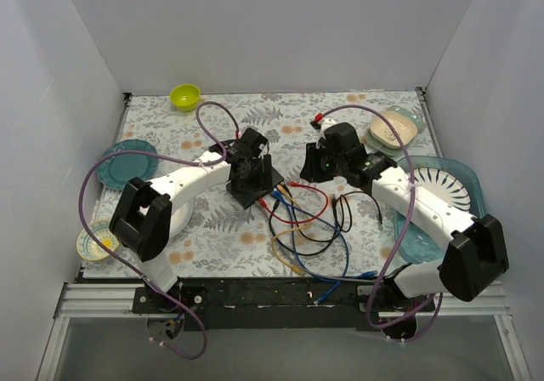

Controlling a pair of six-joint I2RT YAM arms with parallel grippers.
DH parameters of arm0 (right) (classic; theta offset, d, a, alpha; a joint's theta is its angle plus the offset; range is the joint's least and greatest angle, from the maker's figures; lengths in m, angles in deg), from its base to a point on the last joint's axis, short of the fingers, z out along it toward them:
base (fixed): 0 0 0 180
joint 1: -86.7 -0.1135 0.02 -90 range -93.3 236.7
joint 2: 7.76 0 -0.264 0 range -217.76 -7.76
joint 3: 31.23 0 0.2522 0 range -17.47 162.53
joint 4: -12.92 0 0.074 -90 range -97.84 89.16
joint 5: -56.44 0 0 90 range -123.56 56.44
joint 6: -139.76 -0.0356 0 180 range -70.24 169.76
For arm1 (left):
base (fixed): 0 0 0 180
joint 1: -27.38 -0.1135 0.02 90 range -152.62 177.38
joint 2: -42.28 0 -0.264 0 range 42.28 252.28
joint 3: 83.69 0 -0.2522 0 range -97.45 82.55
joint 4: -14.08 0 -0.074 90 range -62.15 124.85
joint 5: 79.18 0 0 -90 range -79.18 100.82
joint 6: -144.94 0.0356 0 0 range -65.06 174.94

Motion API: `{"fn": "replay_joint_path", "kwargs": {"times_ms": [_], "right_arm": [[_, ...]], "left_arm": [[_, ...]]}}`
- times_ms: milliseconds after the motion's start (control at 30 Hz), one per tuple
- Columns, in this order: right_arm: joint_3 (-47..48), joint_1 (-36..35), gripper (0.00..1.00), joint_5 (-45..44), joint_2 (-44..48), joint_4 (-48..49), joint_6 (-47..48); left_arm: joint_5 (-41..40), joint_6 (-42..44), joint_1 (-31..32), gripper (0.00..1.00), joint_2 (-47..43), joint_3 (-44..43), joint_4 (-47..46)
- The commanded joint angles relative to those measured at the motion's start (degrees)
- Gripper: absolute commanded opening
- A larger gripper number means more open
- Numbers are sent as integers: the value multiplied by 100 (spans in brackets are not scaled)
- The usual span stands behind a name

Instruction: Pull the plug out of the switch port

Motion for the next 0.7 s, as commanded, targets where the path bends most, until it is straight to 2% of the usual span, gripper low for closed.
{"fn": "replay_joint_path", "kwargs": {"times_ms": [0, 67, 233, 367, 667], "right_arm": [[-518, -557, 30, 274, 477, -177, 552], [-904, -794, 30, 194, 801, -124, 596], [-1415, -1024, 41, 80, 1426, -221, 815], [-1714, -1138, 44, 176, 1980, -273, 1009], [-2285, -1559, 44, 563, 1946, -63, 1352]], "left_arm": [[-17, -56, -260, 66, 440, 182, -147], [116, -47, -295, 62, 591, 208, -209], [485, -29, -331, 62, 950, 226, -491], [582, -21, -383, 61, 1346, 42, -526], [907, -109, -568, 60, 1936, -433, -517]]}}
